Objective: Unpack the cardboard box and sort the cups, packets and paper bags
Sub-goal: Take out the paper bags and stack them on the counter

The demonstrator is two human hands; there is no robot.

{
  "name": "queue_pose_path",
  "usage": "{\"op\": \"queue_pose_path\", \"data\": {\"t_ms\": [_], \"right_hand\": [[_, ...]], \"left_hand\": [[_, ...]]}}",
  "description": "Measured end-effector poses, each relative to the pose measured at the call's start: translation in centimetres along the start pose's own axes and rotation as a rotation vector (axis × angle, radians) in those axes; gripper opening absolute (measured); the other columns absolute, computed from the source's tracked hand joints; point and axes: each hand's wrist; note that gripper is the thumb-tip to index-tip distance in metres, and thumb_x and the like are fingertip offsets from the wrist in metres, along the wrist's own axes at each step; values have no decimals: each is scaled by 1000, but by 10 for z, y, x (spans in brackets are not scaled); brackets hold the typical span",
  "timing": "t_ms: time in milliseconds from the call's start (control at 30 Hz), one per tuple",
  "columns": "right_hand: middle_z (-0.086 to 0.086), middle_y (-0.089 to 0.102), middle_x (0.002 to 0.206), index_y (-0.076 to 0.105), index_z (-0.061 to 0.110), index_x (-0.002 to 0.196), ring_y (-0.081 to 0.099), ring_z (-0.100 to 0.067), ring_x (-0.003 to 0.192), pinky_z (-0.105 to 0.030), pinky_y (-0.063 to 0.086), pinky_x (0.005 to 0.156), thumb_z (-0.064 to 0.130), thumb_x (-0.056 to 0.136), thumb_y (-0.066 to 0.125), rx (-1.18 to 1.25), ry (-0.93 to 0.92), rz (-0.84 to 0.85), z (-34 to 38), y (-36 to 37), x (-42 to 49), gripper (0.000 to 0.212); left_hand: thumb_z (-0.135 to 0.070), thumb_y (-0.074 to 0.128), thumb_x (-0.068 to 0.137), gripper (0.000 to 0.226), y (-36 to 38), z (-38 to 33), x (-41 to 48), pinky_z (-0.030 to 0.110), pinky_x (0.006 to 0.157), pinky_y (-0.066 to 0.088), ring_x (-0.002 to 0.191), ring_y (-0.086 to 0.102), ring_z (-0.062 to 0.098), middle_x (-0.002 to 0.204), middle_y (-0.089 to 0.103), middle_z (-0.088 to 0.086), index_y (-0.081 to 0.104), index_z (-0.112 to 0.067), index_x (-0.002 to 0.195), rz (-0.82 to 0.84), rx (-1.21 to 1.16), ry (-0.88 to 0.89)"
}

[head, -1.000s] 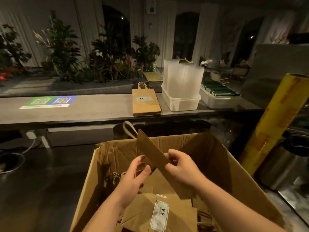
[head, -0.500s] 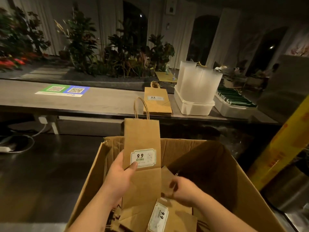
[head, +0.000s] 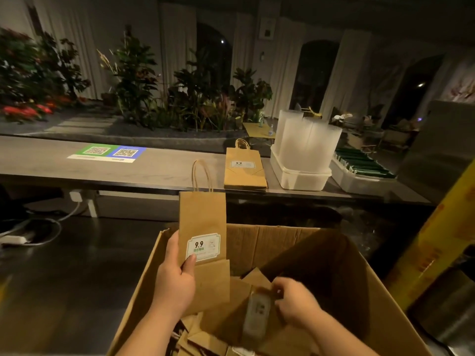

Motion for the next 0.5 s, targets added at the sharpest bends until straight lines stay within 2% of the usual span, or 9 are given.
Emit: {"op": "queue_pose_path", "data": {"t_ms": [33,100,167,233,367,433,500], "right_hand": [[12,65,125,60,37,134,60,-11,116,-35,50,105,14,98,60,-63,-47,-59,2,-12,-6,43],[13,64,126,61,40,130,55,-13,123,-41,33,116,18,100,58,-322,-182,-160,9,-44,-20,38],[16,62,119,63,41,123,50,-14,123,-46,20,116,25,99,61,-597,-322,-198,22,-76,-32,29],[18,60,110,66,40,114,48,-13,121,-49,14,118,27,97,64,-721,-416,-187,38,-98,-43,21],[15,65,105,70,35,109,52,-12,114,-46,20,116,25,96,66,-811,-674,-228,71,-108,-55,17],[12,65,101,66,32,111,56,-14,109,-43,24,113,24,97,65,-774,-792,-265,89,-102,-52,16],[11,61,95,62,28,112,59,-15,103,-40,27,109,25,97,66,-715,-876,-293,109,-90,-44,16]], "left_hand": [[-23,51,104,58,0,1,0,32,92,52,114,54,8,132,54,-13,26,-39,155,3,17,22],[-25,50,105,58,1,3,1,33,95,52,122,56,14,137,55,-10,27,-40,155,-4,13,33],[-25,48,106,56,2,4,2,34,99,51,128,55,17,141,54,-8,28,-43,155,17,-34,7],[-26,46,107,57,2,4,2,42,107,49,132,53,18,145,52,-9,25,-49,155,86,-83,-15],[-26,43,108,55,4,3,-2,53,114,42,138,47,16,146,50,-17,30,-68,142,253,-61,-27],[-19,42,108,57,8,2,-7,55,118,37,140,44,17,145,50,-18,36,-65,141,327,-73,-24],[-17,46,107,56,12,0,-14,54,117,39,136,48,18,140,56,-16,45,-67,132,357,-122,-39]]}}
Point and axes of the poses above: each hand's wrist, its own x-axis towards the middle knuckle, its own y-axis out of the palm, z = x × y
